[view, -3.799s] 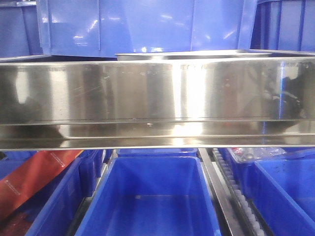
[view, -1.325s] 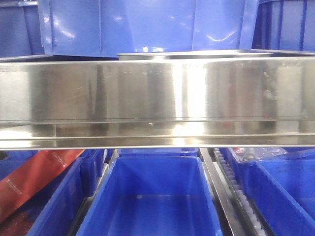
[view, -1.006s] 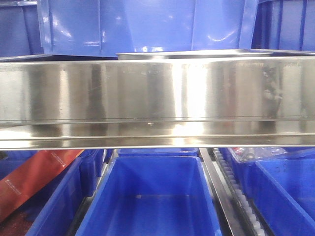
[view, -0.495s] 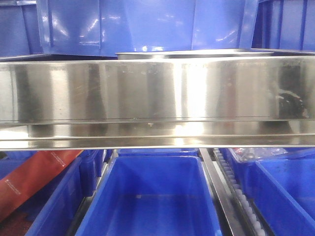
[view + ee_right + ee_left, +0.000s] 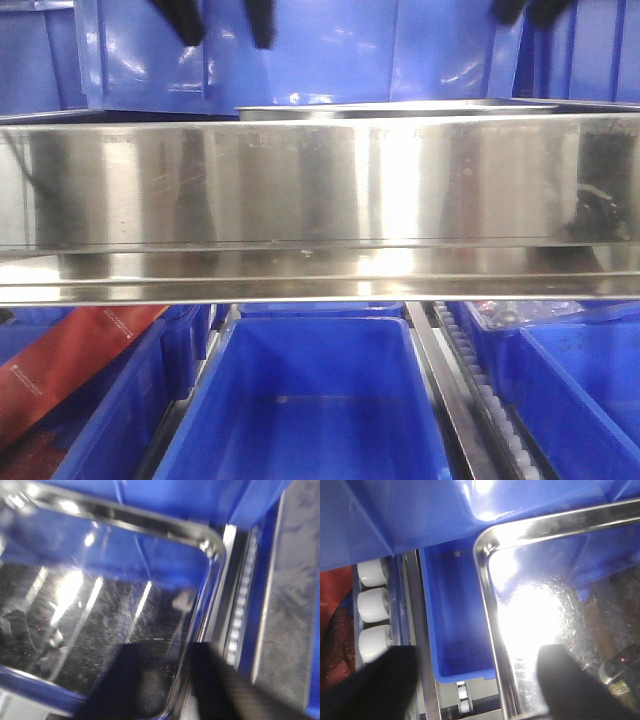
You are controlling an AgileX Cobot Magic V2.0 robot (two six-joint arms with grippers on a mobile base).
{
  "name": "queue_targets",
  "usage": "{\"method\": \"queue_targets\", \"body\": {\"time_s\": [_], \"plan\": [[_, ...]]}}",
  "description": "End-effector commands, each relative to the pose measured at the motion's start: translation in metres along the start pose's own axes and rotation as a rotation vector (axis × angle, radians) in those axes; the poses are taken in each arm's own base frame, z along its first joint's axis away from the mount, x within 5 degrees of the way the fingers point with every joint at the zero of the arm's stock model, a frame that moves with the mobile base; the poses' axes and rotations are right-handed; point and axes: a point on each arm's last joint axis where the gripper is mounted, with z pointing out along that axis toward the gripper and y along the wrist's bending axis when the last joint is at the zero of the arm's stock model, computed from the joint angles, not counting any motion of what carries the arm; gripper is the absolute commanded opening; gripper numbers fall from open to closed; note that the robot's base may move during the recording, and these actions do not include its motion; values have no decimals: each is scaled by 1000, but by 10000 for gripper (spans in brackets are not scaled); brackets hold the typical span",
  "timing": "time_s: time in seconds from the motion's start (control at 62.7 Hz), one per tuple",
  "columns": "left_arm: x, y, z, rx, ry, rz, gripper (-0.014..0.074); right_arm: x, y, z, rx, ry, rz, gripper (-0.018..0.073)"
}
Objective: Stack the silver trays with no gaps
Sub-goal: 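Lower both grippers onto opposite rims of the silver tray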
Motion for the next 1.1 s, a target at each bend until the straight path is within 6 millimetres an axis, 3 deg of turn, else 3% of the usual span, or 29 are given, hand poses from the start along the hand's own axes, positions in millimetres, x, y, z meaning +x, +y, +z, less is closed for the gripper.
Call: {"method": "queue_targets", "body": {"time_s": [0.0,0.383,0.718,0.99,1.085], "plan": [[-1,-2,3,-4,0,-25,482,-3,-1,6,11,-6,-13,372],[6,-11,34,5,76,-70,484,-4,-6,36,15,50,4,328],[5,-15,39,28,56,-76,483,-3,-8,57,21,91,71,328],[3,-11,40,32,46,-88,483,-3,-9,58,23,89,78,327],[1,-7,42,38,48,-105,482,-3,-9,59,23,90,79,285]]}}
